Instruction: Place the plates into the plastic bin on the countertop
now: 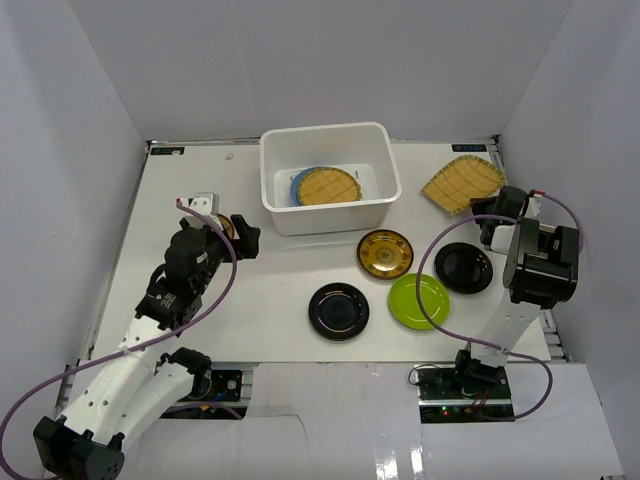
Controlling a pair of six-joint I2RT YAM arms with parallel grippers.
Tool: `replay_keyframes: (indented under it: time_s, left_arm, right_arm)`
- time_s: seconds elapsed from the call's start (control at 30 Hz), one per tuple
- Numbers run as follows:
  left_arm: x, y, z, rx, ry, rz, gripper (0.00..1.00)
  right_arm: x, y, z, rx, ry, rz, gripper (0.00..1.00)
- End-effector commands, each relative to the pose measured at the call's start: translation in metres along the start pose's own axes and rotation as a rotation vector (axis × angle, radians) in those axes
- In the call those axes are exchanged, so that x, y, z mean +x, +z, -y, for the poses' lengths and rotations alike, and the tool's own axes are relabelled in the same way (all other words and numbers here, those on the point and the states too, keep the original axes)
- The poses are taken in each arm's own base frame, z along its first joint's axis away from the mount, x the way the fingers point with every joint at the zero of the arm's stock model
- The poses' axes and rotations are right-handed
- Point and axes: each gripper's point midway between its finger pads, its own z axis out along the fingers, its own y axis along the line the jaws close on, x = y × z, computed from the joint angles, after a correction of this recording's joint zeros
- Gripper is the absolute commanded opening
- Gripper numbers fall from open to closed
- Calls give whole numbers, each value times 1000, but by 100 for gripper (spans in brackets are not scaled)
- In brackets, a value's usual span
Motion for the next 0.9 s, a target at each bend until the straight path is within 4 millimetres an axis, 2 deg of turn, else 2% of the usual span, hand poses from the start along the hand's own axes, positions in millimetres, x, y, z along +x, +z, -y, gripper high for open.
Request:
replay_keyframes:
  time_s: [0.0, 0.07, 0.1, 0.13, 0.2, 0.23, 0.27, 0.3, 0.33, 0.37, 0.4, 0.43, 0.47, 0.5, 0.53, 0.57, 0.6, 0.63, 0.67, 0.7, 0.73, 0.77, 0.83, 0.87]
  left_arm:
    - [-9, -1, -11, -30, 0, 34, 98]
    - [-9, 1, -16, -47, -8, 30, 98]
    - [-8, 2, -17, -51, -8, 27, 98]
    - [-8, 2, -18, -56, -10, 27, 98]
    - [-10, 2, -18, -56, -11, 30, 98]
    - [-11, 1, -20, -65, -12, 36, 98]
    - [-13, 0, -21, -69, -14, 45, 98]
    - [-14, 0, -22, -71, -15, 47, 98]
    - [-15, -1, -23, -75, -17, 50, 98]
    - [-14, -1, -23, -74, -19, 48, 98]
    - [-15, -1, -22, -72, -19, 49, 98]
    - [-16, -2, -22, -69, -18, 54, 98]
    - [-16, -2, -21, -66, -20, 54, 98]
    - [-17, -3, -21, -66, -20, 60, 98]
    - [-18, -4, -21, -65, -22, 61, 98]
    - [-19, -4, -21, -64, -25, 66, 98]
    - [-20, -5, -20, -59, -25, 69, 98]
    - [-20, -6, -19, -54, -25, 71, 98]
    - [-21, -6, -18, -50, -25, 73, 98]
    - [-22, -7, -18, -48, -28, 78, 98]
    - [-22, -8, -18, -48, -30, 80, 98]
    - [-22, -8, -17, -44, -28, 80, 98]
    - [-24, -9, -17, -41, -30, 86, 98]
    - [-24, -10, -16, -37, -31, 88, 98]
  right_arm:
    - [-48, -39, -99, -294, -41, 150, 8]
    - [-60, -58, -134, -371, -98, 203, 8]
    - [-72, -77, -160, -430, -122, 245, 8]
    - [-71, -87, -176, -462, -179, 256, 8]
    - [-83, -114, -222, -553, -236, 292, 8]
    - [-68, -124, -244, -616, -313, 252, 8]
    - [-68, -134, -272, -665, -355, 233, 8]
    - [-58, -140, -289, -703, -399, 195, 8]
    - [-34, -149, -310, -774, -475, 125, 8]
    - [-14, -138, -309, -753, -505, 44, 8]
    - [-19, -153, -338, -816, -528, 52, 8]
    - [17, -157, -349, -863, -563, -43, 8]
    - [25, -161, -357, -889, -575, -68, 8]
    - [34, -176, -378, -946, -585, -83, 8]
    - [45, -182, -384, -981, -595, -131, 8]
    - [63, -169, -379, -963, -586, -209, 8]
    - [65, -180, -396, -1015, -588, -232, 8]
    - [85, -188, -399, -1063, -599, -313, 8]
    - [103, -176, -395, -1061, -602, -371, 8]
    - [113, -187, -403, -1087, -620, -423, 8]
    - [122, -186, -403, -1081, -636, -448, 8]
    - [135, -174, -397, -1055, -652, -483, 8]
    - [149, -175, -395, -1043, -703, -527, 8]
    - [161, -165, -389, -1025, -709, -561, 8]
